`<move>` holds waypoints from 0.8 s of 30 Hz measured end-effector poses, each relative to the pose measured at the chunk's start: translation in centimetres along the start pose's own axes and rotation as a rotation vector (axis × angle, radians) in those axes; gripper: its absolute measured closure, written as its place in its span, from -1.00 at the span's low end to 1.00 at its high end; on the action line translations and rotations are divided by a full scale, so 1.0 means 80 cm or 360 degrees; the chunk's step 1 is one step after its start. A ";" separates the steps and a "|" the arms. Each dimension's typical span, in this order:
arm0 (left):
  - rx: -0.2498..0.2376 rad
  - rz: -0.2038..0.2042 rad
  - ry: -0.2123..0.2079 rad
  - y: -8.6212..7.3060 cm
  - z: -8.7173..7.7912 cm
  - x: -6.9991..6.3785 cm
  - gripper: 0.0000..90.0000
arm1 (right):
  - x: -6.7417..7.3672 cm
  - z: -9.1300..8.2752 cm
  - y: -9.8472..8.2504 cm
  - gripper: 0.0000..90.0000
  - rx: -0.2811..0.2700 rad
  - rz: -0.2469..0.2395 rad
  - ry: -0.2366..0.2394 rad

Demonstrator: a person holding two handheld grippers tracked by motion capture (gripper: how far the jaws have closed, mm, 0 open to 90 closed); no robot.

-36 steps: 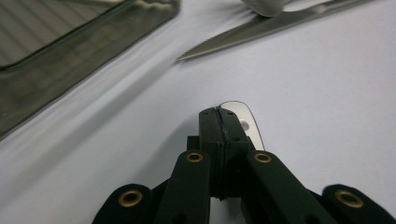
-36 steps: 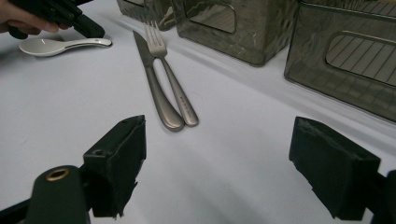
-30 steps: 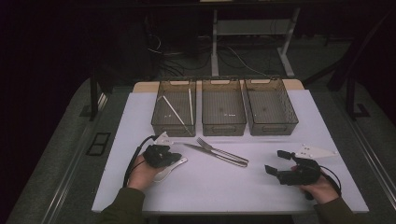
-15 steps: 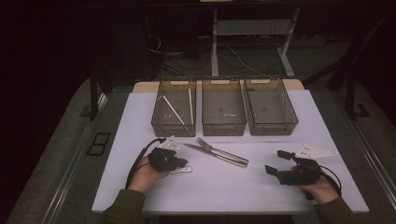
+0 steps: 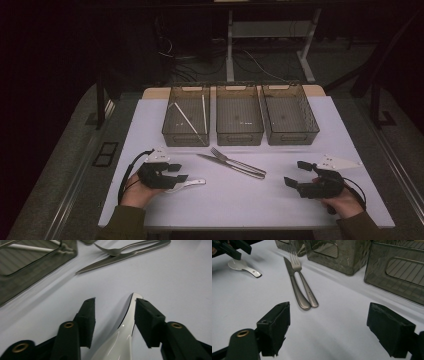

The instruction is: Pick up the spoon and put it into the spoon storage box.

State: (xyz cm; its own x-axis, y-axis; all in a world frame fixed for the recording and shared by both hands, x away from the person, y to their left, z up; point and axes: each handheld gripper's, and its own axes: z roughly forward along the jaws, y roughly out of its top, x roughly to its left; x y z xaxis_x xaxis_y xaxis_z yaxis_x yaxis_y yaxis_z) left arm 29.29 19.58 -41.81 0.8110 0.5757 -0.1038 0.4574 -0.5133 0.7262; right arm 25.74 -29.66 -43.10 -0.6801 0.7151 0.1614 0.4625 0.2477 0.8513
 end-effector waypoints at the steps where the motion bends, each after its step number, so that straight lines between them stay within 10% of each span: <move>1: 0.0003 0.0001 0.0004 -0.003 -0.002 0.000 0.06 | 0.000 0.000 0.000 -0.58 0.0000 0.0001 -0.0001; 24: 0.0102 -0.0078 -0.0013 -0.036 -0.004 0.013 -0.04 | -0.001 0.000 0.000 -0.58 0.0007 -0.0006 -0.0008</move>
State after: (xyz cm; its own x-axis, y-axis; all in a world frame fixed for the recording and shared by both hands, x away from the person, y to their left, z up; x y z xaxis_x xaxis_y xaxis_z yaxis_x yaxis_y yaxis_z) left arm 28.71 21.88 -43.81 0.7900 0.5960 -0.1438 0.5185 -0.5244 0.6753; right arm 25.77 -29.68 -43.15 -0.6790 0.7174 0.1560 0.4626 0.2531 0.8496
